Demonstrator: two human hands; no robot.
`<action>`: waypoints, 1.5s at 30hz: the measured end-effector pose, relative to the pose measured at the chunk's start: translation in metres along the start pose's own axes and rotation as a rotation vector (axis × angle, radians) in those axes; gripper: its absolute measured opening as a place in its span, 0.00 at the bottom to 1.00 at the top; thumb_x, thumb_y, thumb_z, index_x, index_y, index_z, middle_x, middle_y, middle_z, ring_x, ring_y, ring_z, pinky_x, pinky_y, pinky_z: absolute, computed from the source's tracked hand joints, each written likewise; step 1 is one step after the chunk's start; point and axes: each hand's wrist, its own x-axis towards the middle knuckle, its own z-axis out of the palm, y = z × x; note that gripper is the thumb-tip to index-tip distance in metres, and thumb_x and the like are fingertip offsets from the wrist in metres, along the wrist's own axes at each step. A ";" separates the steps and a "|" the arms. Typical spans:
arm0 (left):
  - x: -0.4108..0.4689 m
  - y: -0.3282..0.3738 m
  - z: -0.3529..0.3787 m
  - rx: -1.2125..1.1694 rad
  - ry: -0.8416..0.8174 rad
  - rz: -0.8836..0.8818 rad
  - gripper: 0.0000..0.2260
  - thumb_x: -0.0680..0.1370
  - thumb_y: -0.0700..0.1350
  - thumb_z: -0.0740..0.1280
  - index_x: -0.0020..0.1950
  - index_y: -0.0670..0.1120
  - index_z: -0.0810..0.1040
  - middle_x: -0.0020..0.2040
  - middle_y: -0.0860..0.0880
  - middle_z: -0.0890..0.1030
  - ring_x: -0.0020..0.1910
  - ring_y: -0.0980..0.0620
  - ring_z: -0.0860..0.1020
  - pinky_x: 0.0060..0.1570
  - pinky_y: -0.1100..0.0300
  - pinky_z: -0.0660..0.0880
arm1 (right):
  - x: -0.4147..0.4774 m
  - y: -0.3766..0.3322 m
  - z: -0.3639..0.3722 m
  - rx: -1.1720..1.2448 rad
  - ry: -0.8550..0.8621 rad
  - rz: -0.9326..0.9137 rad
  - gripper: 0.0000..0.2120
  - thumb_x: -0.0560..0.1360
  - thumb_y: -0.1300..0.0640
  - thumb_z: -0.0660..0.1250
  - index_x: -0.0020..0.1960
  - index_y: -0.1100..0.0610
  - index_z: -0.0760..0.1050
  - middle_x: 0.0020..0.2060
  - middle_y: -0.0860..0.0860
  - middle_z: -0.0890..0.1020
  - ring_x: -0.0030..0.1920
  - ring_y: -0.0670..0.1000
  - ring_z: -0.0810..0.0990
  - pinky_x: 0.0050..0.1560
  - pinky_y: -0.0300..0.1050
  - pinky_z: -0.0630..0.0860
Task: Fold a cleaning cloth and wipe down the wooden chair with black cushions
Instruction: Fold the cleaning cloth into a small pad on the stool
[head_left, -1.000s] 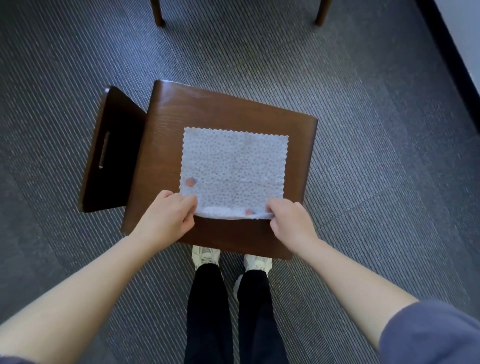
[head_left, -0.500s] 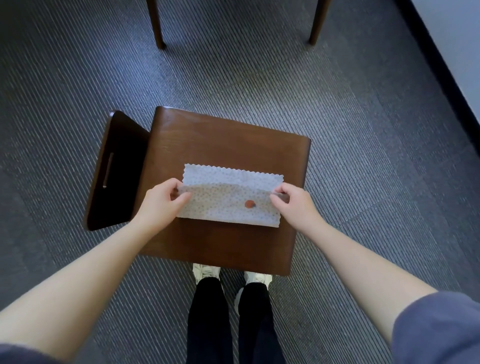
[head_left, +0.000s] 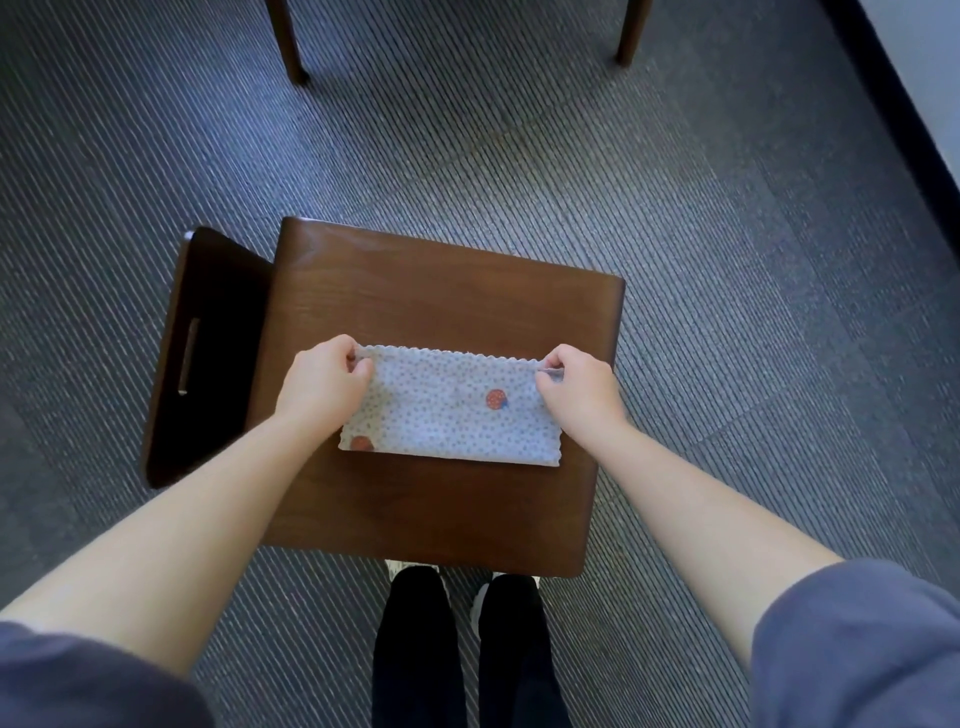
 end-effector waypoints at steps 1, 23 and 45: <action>0.000 0.001 0.001 0.008 0.005 -0.007 0.09 0.80 0.46 0.61 0.40 0.45 0.73 0.36 0.48 0.78 0.36 0.48 0.75 0.32 0.56 0.69 | 0.000 0.000 0.001 0.000 0.004 0.008 0.05 0.78 0.55 0.61 0.44 0.51 0.73 0.38 0.46 0.79 0.37 0.50 0.77 0.33 0.45 0.71; -0.029 -0.005 0.056 0.424 0.202 0.697 0.26 0.80 0.48 0.56 0.77 0.40 0.60 0.79 0.41 0.58 0.79 0.43 0.54 0.75 0.42 0.54 | -0.023 0.010 0.054 -0.578 0.166 -0.519 0.32 0.80 0.44 0.50 0.79 0.60 0.52 0.79 0.55 0.52 0.79 0.55 0.49 0.75 0.61 0.52; -0.002 -0.070 0.061 0.573 0.214 0.671 0.33 0.82 0.60 0.45 0.80 0.41 0.45 0.81 0.43 0.45 0.80 0.46 0.42 0.76 0.41 0.43 | -0.007 0.022 0.077 -0.620 0.255 -0.514 0.34 0.80 0.42 0.47 0.79 0.60 0.48 0.79 0.56 0.48 0.79 0.56 0.45 0.76 0.65 0.48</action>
